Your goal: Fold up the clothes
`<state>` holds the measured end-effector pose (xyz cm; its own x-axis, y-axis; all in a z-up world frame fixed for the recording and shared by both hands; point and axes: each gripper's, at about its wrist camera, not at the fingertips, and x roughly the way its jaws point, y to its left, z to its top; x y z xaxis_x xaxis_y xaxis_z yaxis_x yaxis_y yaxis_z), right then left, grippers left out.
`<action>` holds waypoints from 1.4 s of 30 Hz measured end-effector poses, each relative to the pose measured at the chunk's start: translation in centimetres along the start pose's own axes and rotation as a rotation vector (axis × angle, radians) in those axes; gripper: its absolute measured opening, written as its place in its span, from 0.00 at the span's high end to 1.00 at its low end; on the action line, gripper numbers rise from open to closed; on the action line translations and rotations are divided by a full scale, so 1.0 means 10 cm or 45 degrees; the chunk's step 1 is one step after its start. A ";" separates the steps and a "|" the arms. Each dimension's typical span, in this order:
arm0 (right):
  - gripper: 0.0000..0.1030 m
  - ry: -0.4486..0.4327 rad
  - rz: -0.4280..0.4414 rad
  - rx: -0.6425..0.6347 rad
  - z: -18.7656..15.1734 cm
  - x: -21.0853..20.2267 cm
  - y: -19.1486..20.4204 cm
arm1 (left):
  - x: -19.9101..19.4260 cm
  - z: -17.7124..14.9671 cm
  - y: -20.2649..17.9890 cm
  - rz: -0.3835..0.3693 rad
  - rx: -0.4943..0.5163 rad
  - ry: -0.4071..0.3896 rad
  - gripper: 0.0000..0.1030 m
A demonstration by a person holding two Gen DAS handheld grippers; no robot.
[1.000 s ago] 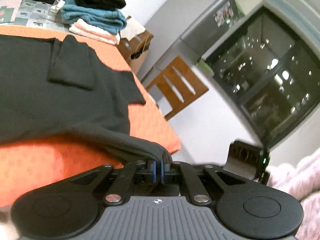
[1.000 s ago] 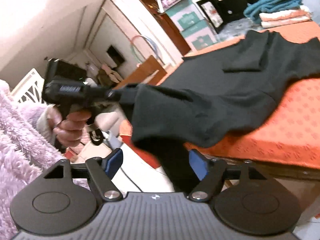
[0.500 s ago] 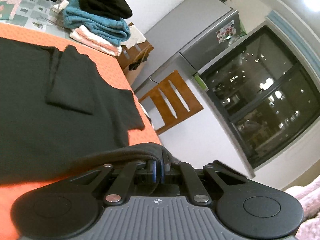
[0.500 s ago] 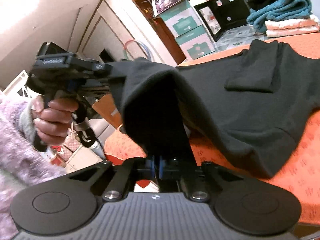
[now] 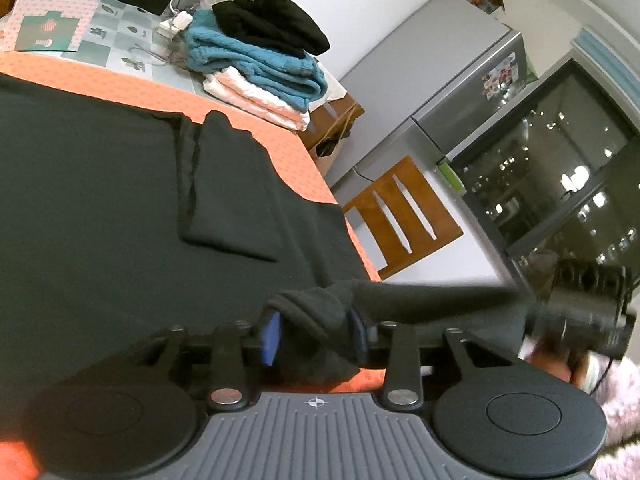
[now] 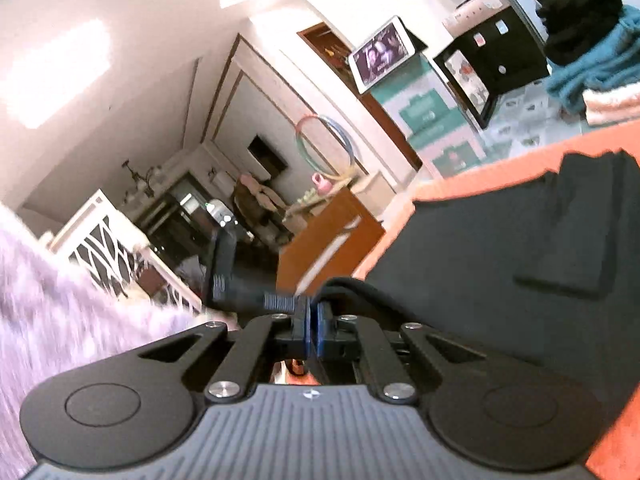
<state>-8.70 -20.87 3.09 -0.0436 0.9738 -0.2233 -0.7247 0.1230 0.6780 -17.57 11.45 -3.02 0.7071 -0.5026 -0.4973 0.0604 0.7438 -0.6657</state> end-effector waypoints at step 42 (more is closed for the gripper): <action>0.49 0.163 -1.062 0.234 -0.18 0.06 -0.77 | 1.11 -0.28 -0.59 0.124 0.795 0.368 0.06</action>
<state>-4.38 -21.56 -3.53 0.3685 0.5237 -0.7681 -0.4321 0.8280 0.3573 -12.07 0.25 -6.15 0.5193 -0.4536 -0.7243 0.4615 0.8622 -0.2090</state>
